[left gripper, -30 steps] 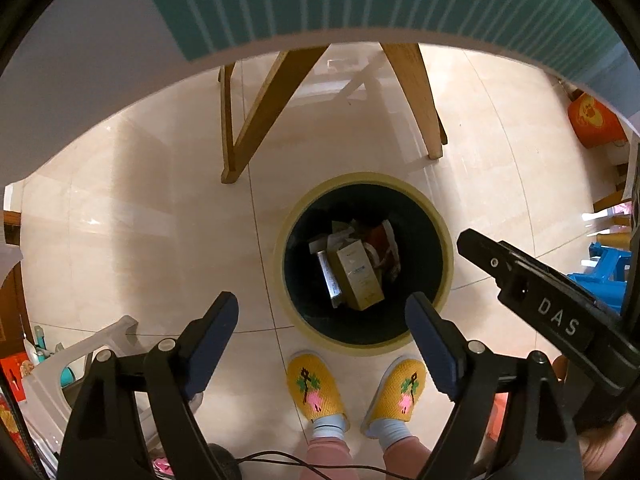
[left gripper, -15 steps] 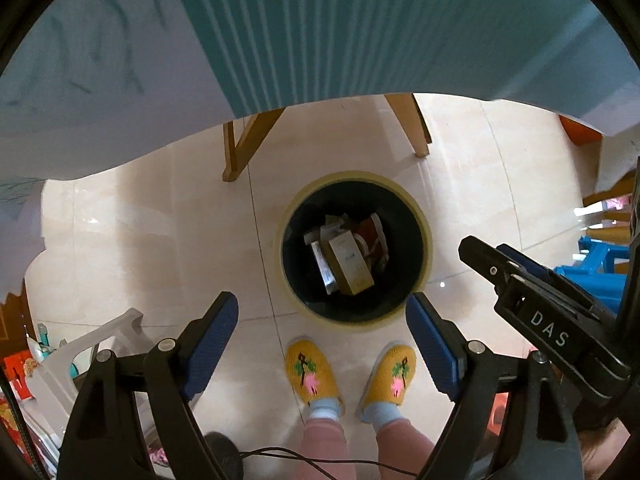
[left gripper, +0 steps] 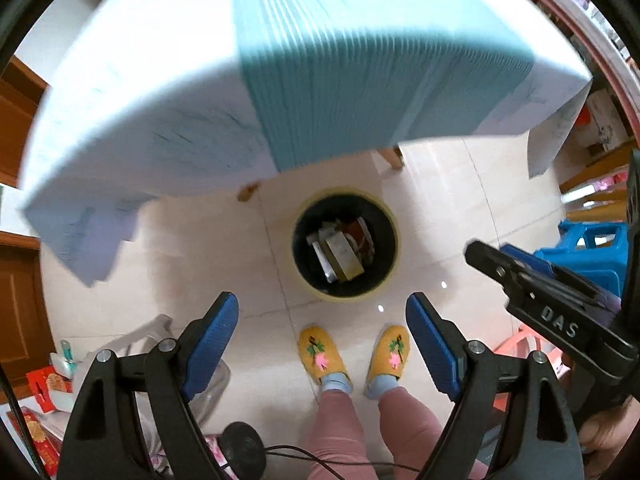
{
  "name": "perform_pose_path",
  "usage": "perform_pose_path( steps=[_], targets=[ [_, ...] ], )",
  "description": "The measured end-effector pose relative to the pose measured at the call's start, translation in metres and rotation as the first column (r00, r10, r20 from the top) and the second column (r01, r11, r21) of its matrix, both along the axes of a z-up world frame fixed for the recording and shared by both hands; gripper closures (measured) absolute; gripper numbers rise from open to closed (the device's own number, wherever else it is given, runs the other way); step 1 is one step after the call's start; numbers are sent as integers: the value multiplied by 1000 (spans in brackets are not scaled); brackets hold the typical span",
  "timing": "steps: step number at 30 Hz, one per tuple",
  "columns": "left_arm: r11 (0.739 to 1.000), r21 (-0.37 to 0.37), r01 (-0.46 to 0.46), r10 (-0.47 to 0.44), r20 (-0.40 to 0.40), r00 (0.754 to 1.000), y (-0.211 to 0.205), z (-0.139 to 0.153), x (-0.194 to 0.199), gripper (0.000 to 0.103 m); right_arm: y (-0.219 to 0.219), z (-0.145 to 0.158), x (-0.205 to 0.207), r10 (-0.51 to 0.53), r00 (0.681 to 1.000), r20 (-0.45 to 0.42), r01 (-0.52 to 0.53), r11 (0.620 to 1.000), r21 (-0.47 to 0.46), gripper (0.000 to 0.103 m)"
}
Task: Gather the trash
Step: 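Move both open grippers back toward the table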
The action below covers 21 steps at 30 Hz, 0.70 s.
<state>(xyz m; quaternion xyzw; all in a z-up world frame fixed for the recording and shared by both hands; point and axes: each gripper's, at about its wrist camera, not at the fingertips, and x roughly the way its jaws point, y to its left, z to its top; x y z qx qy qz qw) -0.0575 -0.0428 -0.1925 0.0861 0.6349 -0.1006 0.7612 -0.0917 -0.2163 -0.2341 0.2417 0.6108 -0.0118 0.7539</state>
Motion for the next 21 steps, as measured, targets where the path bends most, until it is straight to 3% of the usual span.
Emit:
perform_pose_path(
  steps=[10,16,21],
  targets=[
    [995,-88,-46,58,143,988,30,120,10,19,7,119,-9,47,991,123,-46,999,-14,55],
    [991,-129,-41,76,279,957,37,194,27,19,11,180,4,55,966,253,-42,998,-53,55],
    [988,-155,-17,76,382,921,41,239,36,19,16,227,19,57,929,366,-33,997,-72,55]
  ],
)
